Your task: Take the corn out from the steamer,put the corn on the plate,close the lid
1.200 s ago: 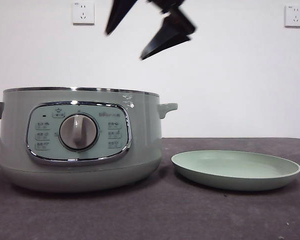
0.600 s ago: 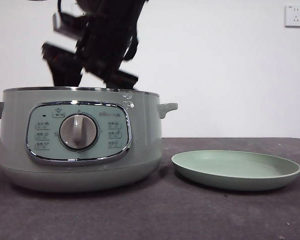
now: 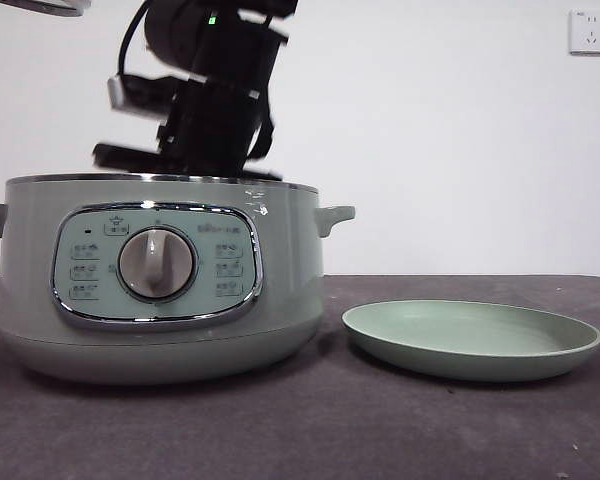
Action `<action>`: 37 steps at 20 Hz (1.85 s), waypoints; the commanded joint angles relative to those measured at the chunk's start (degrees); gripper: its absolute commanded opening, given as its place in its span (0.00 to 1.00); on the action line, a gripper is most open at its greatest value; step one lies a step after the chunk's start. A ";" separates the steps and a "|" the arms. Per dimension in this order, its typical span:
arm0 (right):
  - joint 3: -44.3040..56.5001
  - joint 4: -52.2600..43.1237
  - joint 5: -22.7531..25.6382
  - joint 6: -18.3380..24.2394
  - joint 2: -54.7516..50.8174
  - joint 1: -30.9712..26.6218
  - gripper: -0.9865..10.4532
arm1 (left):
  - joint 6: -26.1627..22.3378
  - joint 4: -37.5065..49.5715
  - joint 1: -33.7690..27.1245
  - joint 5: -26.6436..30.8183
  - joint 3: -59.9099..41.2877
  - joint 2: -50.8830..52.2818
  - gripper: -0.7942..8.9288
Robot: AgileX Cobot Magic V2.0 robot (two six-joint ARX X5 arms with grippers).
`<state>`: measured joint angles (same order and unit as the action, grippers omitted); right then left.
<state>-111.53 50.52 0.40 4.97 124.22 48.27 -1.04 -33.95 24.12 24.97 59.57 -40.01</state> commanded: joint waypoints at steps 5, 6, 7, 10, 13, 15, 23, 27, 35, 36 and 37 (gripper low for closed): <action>-0.31 14.69 3.04 -1.77 -20.85 -6.21 0.08 | -0.50 6.64 -0.09 -7.34 0.81 -3.63 0.07; -0.31 17.31 3.06 -2.73 -23.30 -7.56 0.08 | -0.35 7.61 -0.07 -9.77 0.81 -4.81 0.07; -0.31 19.61 3.13 -3.21 -25.14 -9.33 0.08 | 0.26 8.57 -0.07 -12.26 0.81 -5.92 0.07; -0.24 27.26 3.19 -4.90 -26.21 -13.92 0.08 | 2.71 9.86 -0.07 -16.41 0.81 -8.22 0.07; 2.60 28.04 3.19 -6.10 -26.21 -16.41 0.08 | 3.23 9.92 -0.07 -17.97 0.81 -9.14 0.07; 6.51 27.93 3.89 -6.21 -26.21 -17.49 0.08 | 4.28 9.92 -0.04 -18.01 0.81 -9.35 0.07; 35.01 2.62 4.52 -8.15 -26.21 -18.08 0.08 | 4.31 9.94 -0.04 -17.99 0.81 -9.38 0.07; 44.85 -11.80 4.52 -8.59 -26.21 -18.23 0.08 | 4.31 9.94 -0.07 -17.94 0.81 -9.38 0.07; 49.99 -19.02 4.46 -8.55 -26.08 -19.08 0.08 | 4.33 9.94 -0.07 -17.99 0.81 -10.12 0.07; 49.99 -18.99 4.46 -8.55 -26.08 -19.28 0.10 | 4.33 9.94 -0.07 -17.97 0.81 -10.19 0.07; 49.99 -18.93 4.42 -8.55 -26.10 -19.50 0.11 | 4.35 10.14 -0.07 -18.01 0.81 -10.47 0.07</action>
<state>-62.00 31.81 4.71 -2.83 97.54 28.91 3.05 -27.27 24.12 6.87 59.57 -50.87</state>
